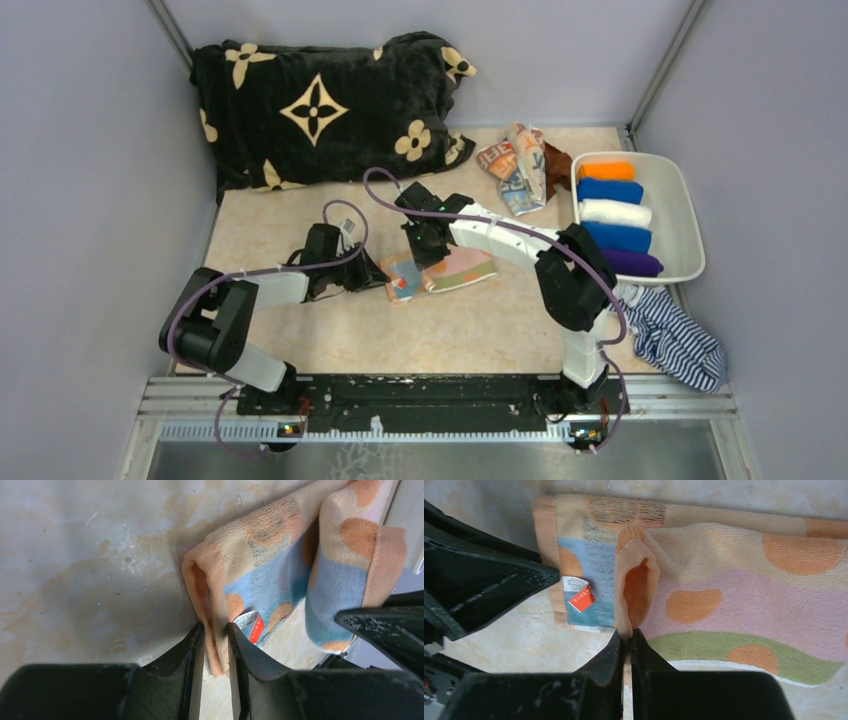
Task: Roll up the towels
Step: Fold the towel at the center of the board.
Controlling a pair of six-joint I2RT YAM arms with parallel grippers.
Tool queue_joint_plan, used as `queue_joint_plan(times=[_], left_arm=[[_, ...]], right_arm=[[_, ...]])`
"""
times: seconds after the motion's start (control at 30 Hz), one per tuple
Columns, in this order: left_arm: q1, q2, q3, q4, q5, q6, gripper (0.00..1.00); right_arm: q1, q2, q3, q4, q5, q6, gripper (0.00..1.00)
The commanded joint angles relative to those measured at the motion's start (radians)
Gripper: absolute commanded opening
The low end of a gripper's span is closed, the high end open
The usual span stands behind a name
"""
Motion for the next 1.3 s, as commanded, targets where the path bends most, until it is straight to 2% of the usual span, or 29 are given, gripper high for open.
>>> queue_joint_plan(times=[0.0,0.2,0.7,0.87,1.0,1.13,1.27], left_arm=[[-0.016,0.02,-0.018,0.011,-0.012,0.005,0.28],[-0.026,0.019,-0.021,0.01,-0.019,0.005,0.25],[-0.046,-0.004,-0.036,-0.001,-0.05,0.006,0.25],[-0.048,-0.02,-0.041,-0.017,-0.067,0.007,0.28],[-0.046,-0.074,-0.051,-0.069,-0.126,0.016,0.35],[-0.045,-0.165,-0.054,-0.148,-0.203,0.036,0.45],[-0.045,-0.278,-0.039,-0.273,-0.307,0.07,0.54]], right_arm=[[0.028,0.009,0.068,0.064,-0.055,0.051,0.0],[0.054,0.063,0.115,0.075,-0.076,0.073,0.0],[0.079,0.145,0.119,0.164,-0.139,0.12,0.01],[0.078,0.121,0.093,0.183,-0.154,0.117,0.24],[0.078,0.043,0.055,0.198,-0.126,0.099,0.36],[0.062,-0.08,-0.005,0.205,-0.09,0.06,0.45],[-0.007,-0.263,-0.185,0.297,-0.084,0.04,0.51]])
